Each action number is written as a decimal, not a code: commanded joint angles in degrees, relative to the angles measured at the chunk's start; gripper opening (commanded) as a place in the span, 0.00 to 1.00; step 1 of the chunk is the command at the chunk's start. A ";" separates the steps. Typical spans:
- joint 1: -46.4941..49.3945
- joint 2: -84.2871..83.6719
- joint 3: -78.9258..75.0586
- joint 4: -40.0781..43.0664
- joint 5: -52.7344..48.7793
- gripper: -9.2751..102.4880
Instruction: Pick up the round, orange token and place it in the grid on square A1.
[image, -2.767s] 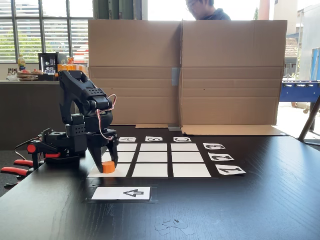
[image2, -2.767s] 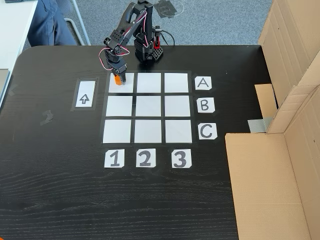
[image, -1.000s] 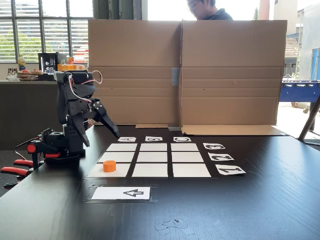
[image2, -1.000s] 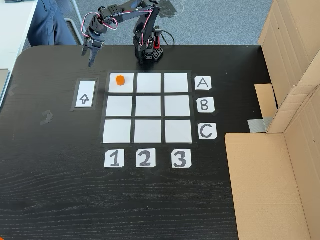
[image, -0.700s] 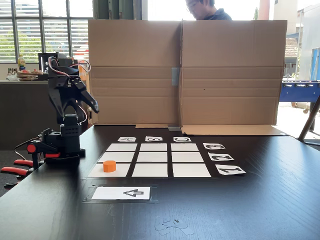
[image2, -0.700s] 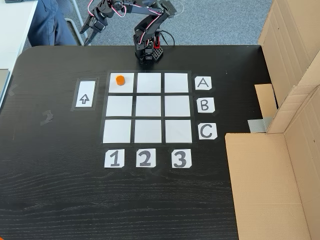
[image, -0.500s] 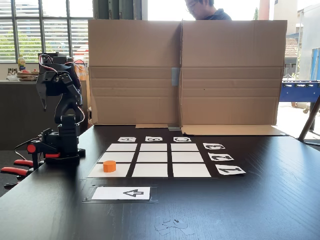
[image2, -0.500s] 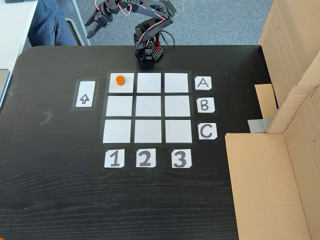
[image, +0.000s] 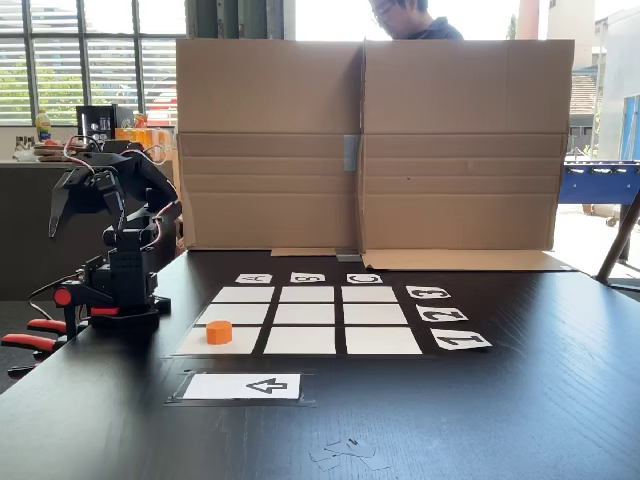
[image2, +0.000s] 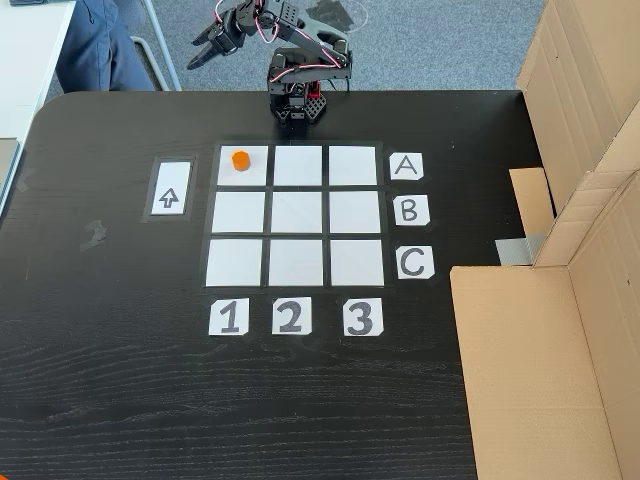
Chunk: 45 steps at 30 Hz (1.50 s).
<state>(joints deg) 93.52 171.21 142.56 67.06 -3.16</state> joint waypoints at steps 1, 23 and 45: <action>1.85 3.69 2.64 -1.05 0.18 0.39; 6.06 18.98 31.46 -10.20 -2.81 0.19; 6.50 18.54 32.61 -1.76 -2.46 0.13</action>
<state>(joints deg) 98.61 190.11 175.08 65.21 -5.71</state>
